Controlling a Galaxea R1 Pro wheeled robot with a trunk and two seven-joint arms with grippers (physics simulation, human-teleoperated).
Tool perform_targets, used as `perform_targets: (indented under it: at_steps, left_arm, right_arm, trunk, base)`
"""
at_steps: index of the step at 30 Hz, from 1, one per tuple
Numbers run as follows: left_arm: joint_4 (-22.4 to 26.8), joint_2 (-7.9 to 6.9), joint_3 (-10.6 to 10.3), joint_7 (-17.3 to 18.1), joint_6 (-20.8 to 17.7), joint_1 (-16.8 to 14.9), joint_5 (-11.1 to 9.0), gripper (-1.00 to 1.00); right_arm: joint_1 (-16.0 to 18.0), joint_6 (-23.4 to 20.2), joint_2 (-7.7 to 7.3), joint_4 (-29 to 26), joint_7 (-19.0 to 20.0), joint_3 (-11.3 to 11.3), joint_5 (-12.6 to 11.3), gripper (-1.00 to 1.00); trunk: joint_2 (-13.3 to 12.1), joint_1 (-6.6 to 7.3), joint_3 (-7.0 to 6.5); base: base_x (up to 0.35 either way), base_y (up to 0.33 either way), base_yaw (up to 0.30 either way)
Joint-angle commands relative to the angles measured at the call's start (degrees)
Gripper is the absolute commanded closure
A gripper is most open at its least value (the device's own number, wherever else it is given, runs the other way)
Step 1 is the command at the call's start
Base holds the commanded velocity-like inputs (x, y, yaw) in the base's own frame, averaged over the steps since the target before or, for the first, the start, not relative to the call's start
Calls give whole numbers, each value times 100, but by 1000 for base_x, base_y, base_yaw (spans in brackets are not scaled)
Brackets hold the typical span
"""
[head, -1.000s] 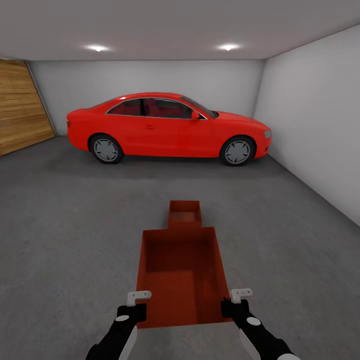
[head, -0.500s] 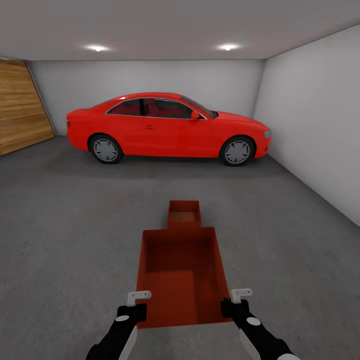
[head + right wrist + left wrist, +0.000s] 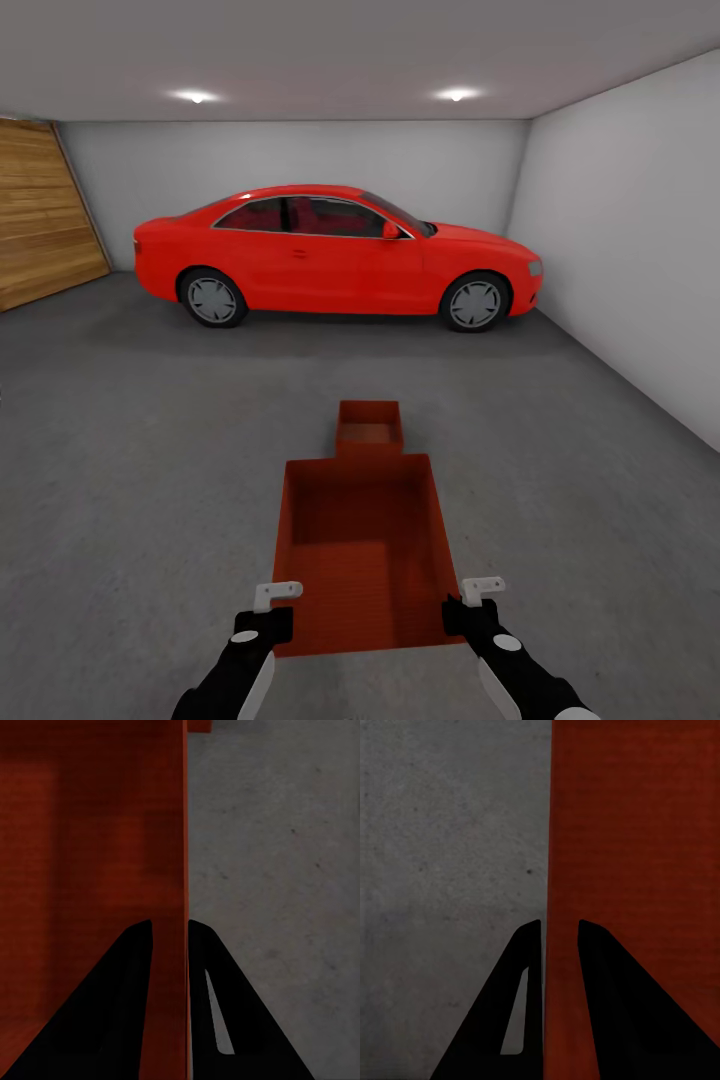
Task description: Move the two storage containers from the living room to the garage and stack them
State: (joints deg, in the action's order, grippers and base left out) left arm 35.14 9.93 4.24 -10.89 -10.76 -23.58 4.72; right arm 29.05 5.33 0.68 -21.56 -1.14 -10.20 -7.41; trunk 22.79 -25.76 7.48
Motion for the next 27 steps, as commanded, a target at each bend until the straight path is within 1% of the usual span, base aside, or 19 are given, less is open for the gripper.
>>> perform_targets:
  at_steps: [1, 14, 17, 24, 27]
  left_arm:
    - [37, 7, 51, -9, -38, -7, 82, 100]
    - [37, 7, 49, -9, -40, -7, 82, 100]
    - [37, 7, 50, -9, -40, -7, 82, 100]
    - [37, 7, 51, -9, -40, -7, 82, 100]
    - [37, 7, 51, -9, -40, -7, 82, 100]
  right_arm:
    - [5, 21, -24, 11, 17, -104, -85, 100]
    - [5, 21, -24, 11, 17, -105, -85, 100]
    - [5, 21, -22, 11, 17, -105, -85, 100]
    - [5, 21, -24, 11, 17, -105, -85, 100]
    - [5, 21, -24, 11, 17, -105, -85, 100]
  trunk:
    - [13, -3, 12]
    - [13, -3, 12]
    - [13, -3, 12]
    - [13, -3, 12]
    - [13, -3, 12]
  base:
    - [-43, 90, 0]
    - [1, 12, 0]
    - [212, 0, 0]
    - [314, 0, 0]
    - [145, 0, 0]
